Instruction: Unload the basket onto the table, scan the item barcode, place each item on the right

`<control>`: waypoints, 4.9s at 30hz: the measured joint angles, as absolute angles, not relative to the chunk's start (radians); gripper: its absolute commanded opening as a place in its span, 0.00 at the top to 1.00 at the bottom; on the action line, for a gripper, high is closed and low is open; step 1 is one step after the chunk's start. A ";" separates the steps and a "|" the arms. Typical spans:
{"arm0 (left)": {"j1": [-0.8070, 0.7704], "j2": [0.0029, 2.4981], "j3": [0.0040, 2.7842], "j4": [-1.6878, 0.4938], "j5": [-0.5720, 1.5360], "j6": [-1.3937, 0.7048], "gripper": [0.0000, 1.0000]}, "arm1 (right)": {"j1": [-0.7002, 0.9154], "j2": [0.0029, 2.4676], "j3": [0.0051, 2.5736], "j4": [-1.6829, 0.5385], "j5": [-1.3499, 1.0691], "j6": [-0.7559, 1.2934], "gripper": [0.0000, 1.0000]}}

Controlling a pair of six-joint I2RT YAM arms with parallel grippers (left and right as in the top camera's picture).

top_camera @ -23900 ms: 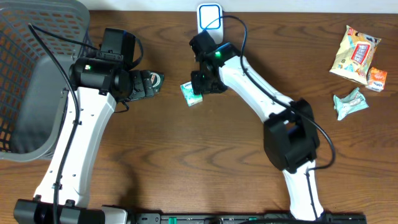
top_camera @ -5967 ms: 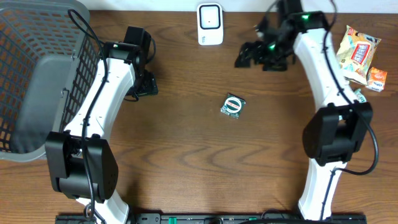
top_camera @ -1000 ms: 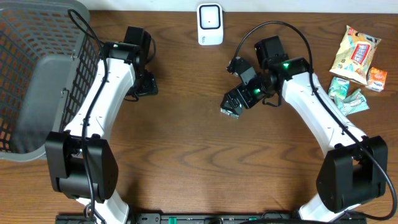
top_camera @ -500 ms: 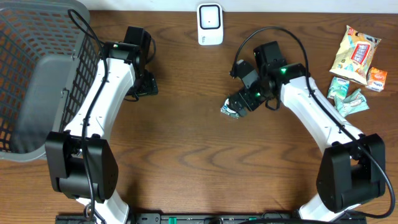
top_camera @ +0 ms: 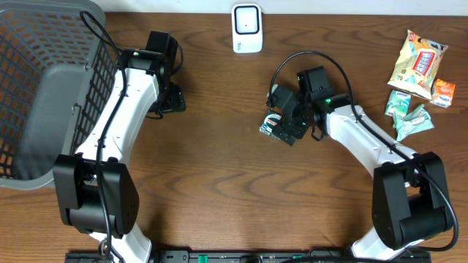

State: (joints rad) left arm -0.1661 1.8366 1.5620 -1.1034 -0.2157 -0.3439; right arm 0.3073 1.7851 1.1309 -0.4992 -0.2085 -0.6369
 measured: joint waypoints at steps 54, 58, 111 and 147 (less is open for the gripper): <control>-0.166 1.837 1.562 -1.103 -0.216 -0.344 0.02 | 0.374 1.922 1.198 -0.559 -0.134 -0.536 0.01; -0.166 1.837 1.562 -1.103 -0.216 -0.344 0.02 | 0.374 1.922 1.198 -0.569 -0.152 -0.538 0.01; -0.166 1.837 1.562 -1.103 -0.216 -0.344 0.02 | 0.342 1.974 1.235 -0.586 -0.143 -0.550 0.34; -0.166 1.837 1.562 -1.103 -0.216 -0.344 0.02 | 0.342 1.782 1.234 -0.604 -0.180 -0.469 0.46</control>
State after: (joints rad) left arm -0.1661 1.8366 1.5620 -1.1034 -0.2157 -0.3439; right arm 0.3416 1.7817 1.2335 -0.6041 -0.1799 -0.4686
